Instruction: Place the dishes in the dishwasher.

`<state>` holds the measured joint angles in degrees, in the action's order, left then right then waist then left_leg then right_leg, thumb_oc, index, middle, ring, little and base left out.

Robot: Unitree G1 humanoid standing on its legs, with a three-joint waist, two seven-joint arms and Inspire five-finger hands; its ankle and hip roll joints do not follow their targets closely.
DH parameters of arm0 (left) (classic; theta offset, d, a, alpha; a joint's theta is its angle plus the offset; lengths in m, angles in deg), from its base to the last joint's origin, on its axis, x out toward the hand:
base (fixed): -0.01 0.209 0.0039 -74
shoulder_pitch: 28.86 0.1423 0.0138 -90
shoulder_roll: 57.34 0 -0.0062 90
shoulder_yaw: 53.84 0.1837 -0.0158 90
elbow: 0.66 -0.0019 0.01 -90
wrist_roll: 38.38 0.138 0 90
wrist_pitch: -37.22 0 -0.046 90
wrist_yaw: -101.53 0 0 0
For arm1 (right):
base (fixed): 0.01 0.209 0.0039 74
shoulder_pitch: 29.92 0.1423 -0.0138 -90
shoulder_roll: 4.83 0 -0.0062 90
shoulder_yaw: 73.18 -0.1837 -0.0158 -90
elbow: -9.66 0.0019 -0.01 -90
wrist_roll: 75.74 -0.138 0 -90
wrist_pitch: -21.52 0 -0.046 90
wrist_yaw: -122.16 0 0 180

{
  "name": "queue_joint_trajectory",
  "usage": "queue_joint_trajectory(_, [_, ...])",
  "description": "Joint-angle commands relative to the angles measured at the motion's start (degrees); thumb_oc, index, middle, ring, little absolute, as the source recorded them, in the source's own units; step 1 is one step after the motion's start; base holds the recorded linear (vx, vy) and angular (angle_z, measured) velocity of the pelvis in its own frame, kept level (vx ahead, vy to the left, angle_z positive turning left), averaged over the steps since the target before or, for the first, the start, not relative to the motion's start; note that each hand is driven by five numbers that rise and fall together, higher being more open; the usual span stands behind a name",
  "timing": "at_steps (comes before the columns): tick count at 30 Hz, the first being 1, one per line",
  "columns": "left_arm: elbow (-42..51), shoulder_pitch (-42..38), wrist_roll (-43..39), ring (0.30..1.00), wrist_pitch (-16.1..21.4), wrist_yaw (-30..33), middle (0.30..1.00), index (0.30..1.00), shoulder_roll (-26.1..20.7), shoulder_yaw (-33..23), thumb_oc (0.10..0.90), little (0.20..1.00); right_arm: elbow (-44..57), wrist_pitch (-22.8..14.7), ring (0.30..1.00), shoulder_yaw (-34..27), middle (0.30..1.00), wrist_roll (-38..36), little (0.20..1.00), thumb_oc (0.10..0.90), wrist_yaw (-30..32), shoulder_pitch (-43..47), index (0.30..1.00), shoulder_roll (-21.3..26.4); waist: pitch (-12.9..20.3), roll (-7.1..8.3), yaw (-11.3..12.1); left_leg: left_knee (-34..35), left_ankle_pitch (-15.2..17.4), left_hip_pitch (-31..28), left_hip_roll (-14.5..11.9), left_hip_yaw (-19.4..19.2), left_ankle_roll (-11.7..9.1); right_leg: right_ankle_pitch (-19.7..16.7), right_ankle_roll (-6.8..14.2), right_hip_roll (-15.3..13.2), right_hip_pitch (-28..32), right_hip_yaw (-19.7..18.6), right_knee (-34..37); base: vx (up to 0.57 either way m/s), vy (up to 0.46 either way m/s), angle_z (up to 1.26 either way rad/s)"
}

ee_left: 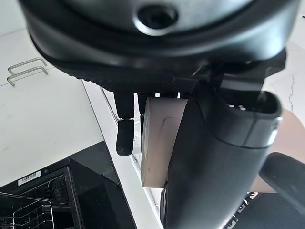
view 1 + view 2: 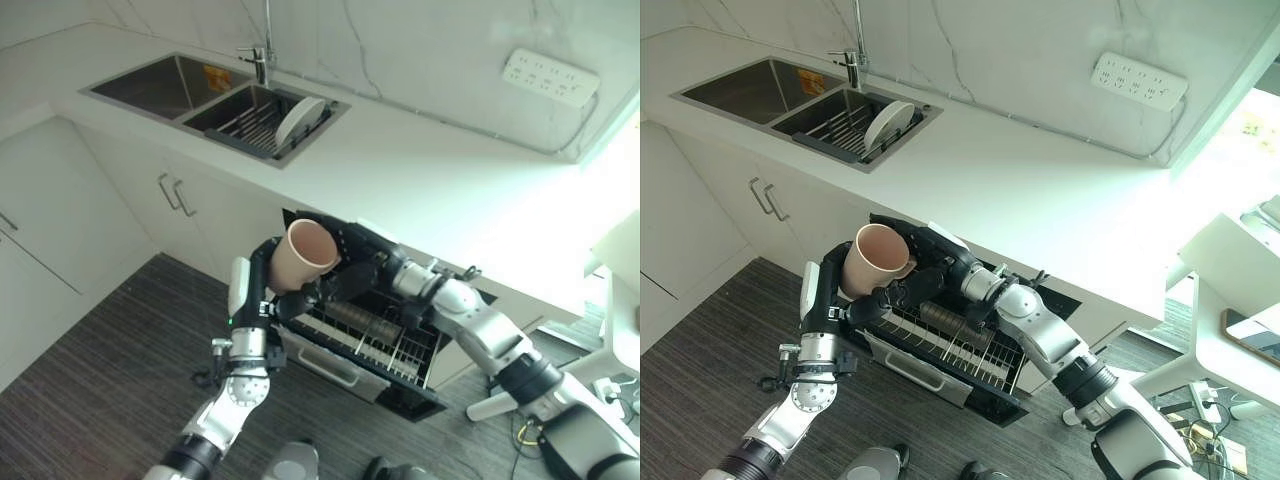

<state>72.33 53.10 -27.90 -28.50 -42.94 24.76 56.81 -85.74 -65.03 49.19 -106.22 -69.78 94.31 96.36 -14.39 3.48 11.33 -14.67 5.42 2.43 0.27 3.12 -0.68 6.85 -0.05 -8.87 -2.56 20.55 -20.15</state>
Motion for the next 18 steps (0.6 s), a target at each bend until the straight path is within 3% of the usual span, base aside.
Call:
queue_joint_trajectory(1, [4.6,-5.65,5.29,0.3,3.67,-1.28,0.3,0.3,-1.05,5.04,0.4,0.3,4.63,-10.35,0.9,-1.27,0.9,-4.56,0.9,0.8,-0.77,7.78,0.9,-6.56,2.75,1.08,0.35,-2.52,5.91,0.07,-2.5,-3.88,-0.43,2.48,6.0,-2.36,4.03,-4.06,2.96,0.0,0.0,0.0])
queue_joint_trajectory(6, [4.84,-5.52,4.96,0.3,3.65,-0.98,0.3,0.3,-0.88,5.43,0.4,0.3,4.24,-10.6,0.9,-1.23,0.9,-8.33,0.9,0.8,-0.27,6.47,0.9,-8.12,2.75,0.7,0.34,-2.52,5.9,-0.02,-2.48,-3.9,-0.37,2.46,6.03,-2.47,4.09,-4.01,2.96,0.0,0.0,0.0])
queue_joint_trajectory(16, [4.79,-5.21,4.82,0.3,4.61,-0.72,0.3,0.3,-0.64,5.59,0.4,0.3,3.35,-9.89,0.9,-0.59,0.9,-5.29,0.9,0.8,-0.63,5.34,0.9,-9.11,2.86,0.24,0.32,-2.52,5.87,-0.02,-2.49,-4.13,-0.32,2.44,6.09,-2.79,4.11,-3.71,2.96,0.0,0.0,0.0])
queue_joint_trajectory(17, [4.92,-5.2,4.76,0.3,4.54,-0.67,0.3,0.3,-0.65,5.63,0.4,0.3,3.28,-9.93,0.592,-0.42,0.592,-5.09,0.592,0.595,-0.68,5.26,0.592,-9.06,2.88,0.23,0.32,-2.52,5.86,-0.04,-2.51,-4.14,-0.33,2.44,6.1,-2.81,4.13,-3.68,2.96,0.0,0.0,0.0])
queue_joint_trajectory(18, [5.07,-5.29,4.68,0.3,4.35,-0.73,0.3,0.3,-0.64,5.64,0.4,0.3,3.2,-9.93,0.521,-0.33,0.521,-4.51,0.521,0.547,-0.68,5.21,0.521,-9.06,2.91,0.23,0.32,-2.52,5.85,-0.01,-2.5,-4.13,-0.34,2.46,6.1,-2.81,4.12,-3.67,2.96,0.0,0.0,0.0])
